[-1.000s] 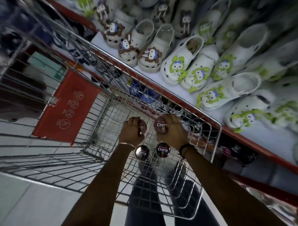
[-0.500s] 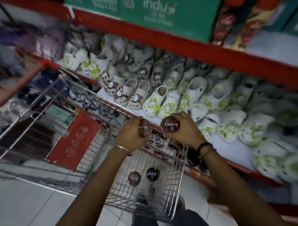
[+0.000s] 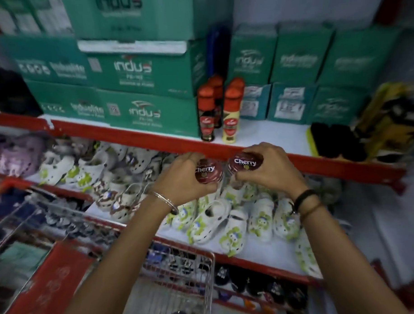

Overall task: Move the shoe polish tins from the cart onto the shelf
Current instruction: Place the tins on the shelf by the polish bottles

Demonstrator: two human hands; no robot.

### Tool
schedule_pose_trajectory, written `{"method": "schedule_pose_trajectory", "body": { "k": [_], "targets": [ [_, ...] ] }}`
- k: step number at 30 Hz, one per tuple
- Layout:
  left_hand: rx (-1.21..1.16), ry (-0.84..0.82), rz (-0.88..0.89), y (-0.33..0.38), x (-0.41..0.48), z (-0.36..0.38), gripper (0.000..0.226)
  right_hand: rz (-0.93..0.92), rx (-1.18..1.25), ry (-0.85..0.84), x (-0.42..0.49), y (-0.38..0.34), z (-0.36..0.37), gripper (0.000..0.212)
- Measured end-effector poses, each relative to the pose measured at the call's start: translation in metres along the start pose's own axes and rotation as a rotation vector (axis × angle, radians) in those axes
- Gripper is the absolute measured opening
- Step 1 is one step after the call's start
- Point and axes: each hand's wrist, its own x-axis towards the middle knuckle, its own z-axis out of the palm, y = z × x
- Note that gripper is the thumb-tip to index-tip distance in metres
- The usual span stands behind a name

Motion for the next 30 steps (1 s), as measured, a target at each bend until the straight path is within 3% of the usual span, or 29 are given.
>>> {"method": "schedule_pose_trajectory", "body": {
  "k": [5, 9, 23, 30],
  "targets": [
    [-0.042, 0.098, 0.081, 0.055, 0.037, 0.002, 0.061, 0.049, -0.066, 0.129, 0.012, 0.024, -0.057, 0.061],
    [-0.004, 0.123, 0.14, 0.085, 0.072, 0.019, 0.065, 0.122, -0.108, 0.117, 0.036, 0.048, -0.078, 0.064],
    [0.185, -0.035, -0.018, 0.115, 0.172, 0.074, 0.057, 0.277, -0.292, -0.055, 0.101, 0.097, -0.083, 0.045],
    [0.233, -0.135, 0.049, 0.111, 0.194, 0.08, 0.026, 0.288, -0.333, -0.096, 0.112, 0.103, -0.072, 0.047]
  ]
}}
